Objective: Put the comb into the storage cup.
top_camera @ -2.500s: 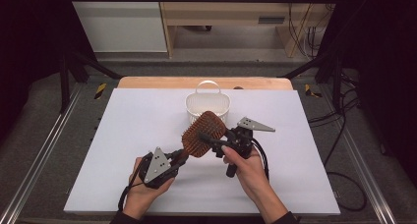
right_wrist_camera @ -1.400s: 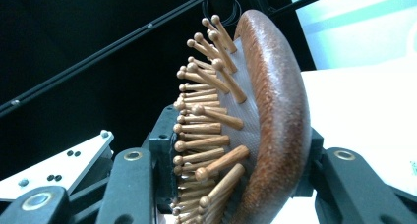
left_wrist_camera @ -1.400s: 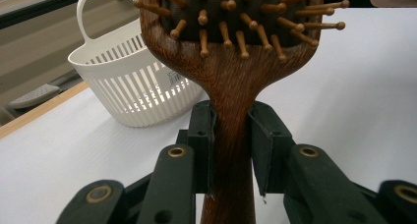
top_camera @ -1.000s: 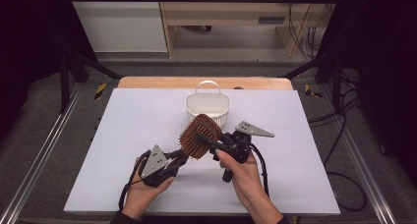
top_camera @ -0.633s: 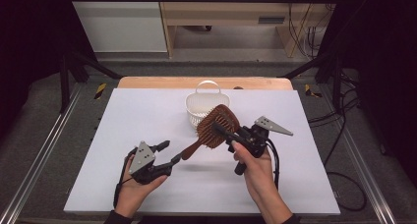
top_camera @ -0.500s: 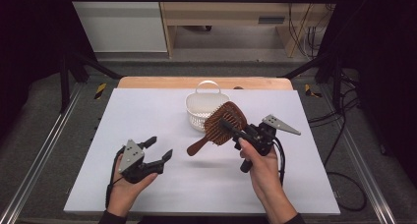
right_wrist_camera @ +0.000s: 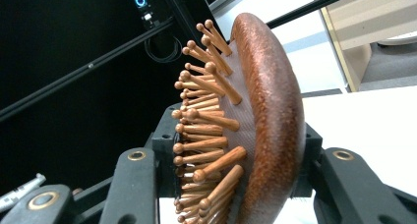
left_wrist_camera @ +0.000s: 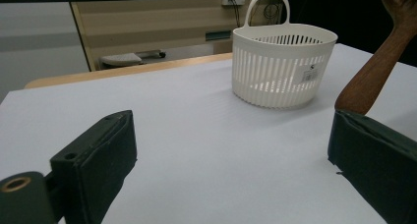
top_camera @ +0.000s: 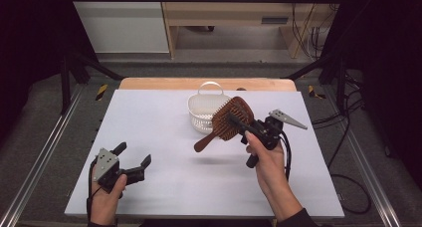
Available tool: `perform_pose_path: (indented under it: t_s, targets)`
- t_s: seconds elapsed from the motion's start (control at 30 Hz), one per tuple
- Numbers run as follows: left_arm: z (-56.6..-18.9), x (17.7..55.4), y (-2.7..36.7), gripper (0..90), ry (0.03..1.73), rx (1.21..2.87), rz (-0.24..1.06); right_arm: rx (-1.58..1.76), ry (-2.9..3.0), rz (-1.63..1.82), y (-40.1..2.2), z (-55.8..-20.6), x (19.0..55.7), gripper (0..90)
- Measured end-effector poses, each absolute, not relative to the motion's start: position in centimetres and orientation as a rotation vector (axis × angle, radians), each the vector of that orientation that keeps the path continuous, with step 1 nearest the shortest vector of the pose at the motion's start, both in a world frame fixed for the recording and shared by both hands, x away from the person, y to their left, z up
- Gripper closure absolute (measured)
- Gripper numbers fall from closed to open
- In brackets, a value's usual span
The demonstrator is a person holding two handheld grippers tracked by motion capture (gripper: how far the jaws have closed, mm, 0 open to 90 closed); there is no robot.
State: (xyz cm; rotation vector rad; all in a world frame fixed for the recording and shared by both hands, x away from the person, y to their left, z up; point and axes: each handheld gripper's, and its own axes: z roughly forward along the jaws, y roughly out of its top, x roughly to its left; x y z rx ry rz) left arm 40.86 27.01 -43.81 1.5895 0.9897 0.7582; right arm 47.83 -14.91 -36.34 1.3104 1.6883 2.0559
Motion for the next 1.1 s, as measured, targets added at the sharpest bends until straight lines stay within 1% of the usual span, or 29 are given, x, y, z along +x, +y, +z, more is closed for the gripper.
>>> perform_pose_path:
  t_s: [0.13, 0.23, 0.47, 0.5, 0.83, 1.1]
  targets:
    - [-43.8, 41.0, 27.6, 5.6, 1.010, 1.558, 0.795, 1.334, 1.666, 2.076, -14.0, -35.1, 49.0, 52.9]
    - [-43.9, 41.0, 27.9, 5.6, 1.032, 1.544, 0.784, 1.322, 1.667, 2.074, -13.2, -33.9, 49.8, 52.8]
    - [-44.0, 41.2, 28.3, 5.5, 1.061, 1.522, 0.800, 1.305, 1.633, 2.081, -12.0, -31.3, 51.8, 52.6]
    - [-43.9, 41.1, 28.3, 5.5, 1.064, 1.526, 0.817, 1.307, 1.625, 2.089, -11.9, -31.1, 52.1, 52.6]
    - [-44.0, 41.2, 28.5, 5.3, 1.074, 1.522, 0.809, 1.321, 1.552, 2.099, -11.5, -29.6, 55.0, 52.3]
    - [-44.0, 41.2, 28.3, 5.0, 1.064, 1.531, 0.802, 1.352, 1.504, 2.077, -12.2, -29.8, 56.4, 52.2]
